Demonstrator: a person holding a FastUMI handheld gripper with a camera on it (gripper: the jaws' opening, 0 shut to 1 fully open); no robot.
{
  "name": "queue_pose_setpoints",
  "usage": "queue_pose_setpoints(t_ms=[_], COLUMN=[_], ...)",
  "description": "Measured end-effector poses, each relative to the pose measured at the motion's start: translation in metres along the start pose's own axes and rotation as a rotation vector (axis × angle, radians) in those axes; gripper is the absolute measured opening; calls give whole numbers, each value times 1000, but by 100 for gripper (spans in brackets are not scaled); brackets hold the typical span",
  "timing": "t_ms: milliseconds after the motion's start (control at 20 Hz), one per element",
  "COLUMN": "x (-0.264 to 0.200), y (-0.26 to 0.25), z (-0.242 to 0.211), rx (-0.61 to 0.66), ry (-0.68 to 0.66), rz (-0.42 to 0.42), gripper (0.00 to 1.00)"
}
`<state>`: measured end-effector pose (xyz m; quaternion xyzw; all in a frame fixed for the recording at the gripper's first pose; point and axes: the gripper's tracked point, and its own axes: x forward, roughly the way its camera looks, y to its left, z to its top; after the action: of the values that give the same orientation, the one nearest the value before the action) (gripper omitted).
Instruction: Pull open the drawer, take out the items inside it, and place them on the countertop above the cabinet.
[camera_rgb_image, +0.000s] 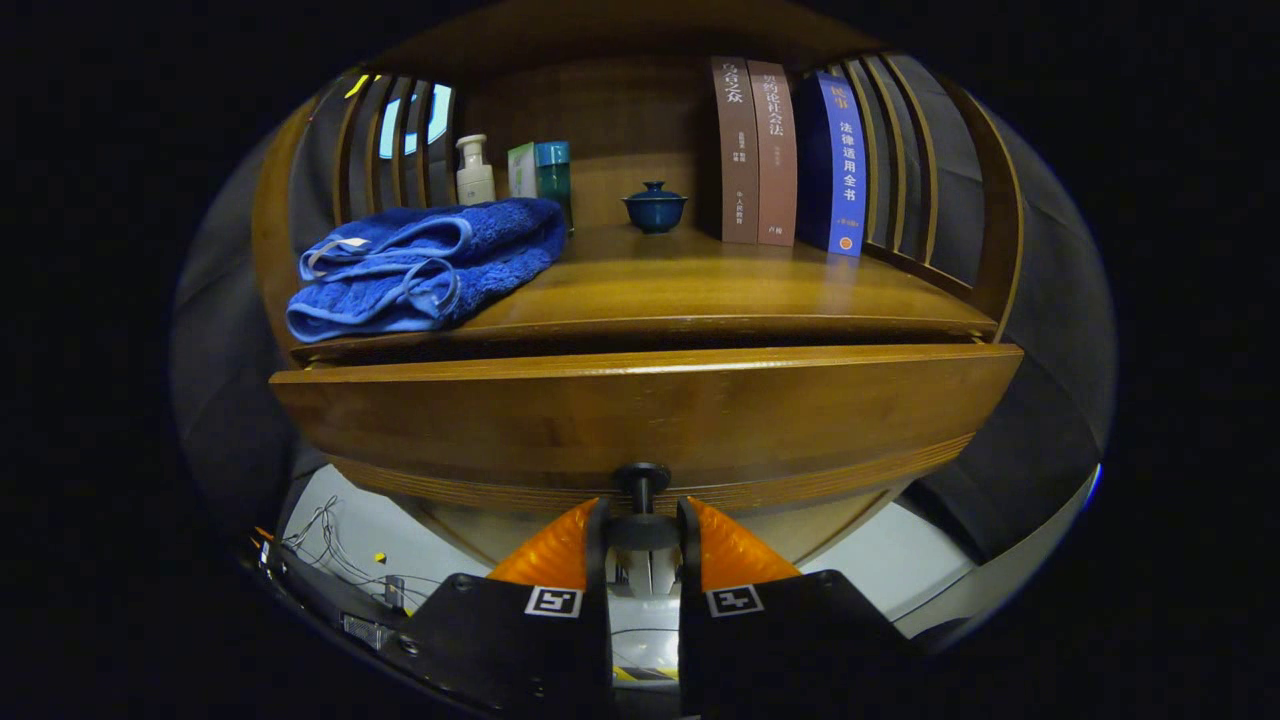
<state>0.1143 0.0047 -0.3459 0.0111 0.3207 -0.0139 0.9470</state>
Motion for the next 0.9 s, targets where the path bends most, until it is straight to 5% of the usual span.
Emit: queue_pose_setpoints(t_ms=[900], x=[-104], y=[-8], z=[-76], rx=[63], ry=[82], rz=[18], gripper=[30])
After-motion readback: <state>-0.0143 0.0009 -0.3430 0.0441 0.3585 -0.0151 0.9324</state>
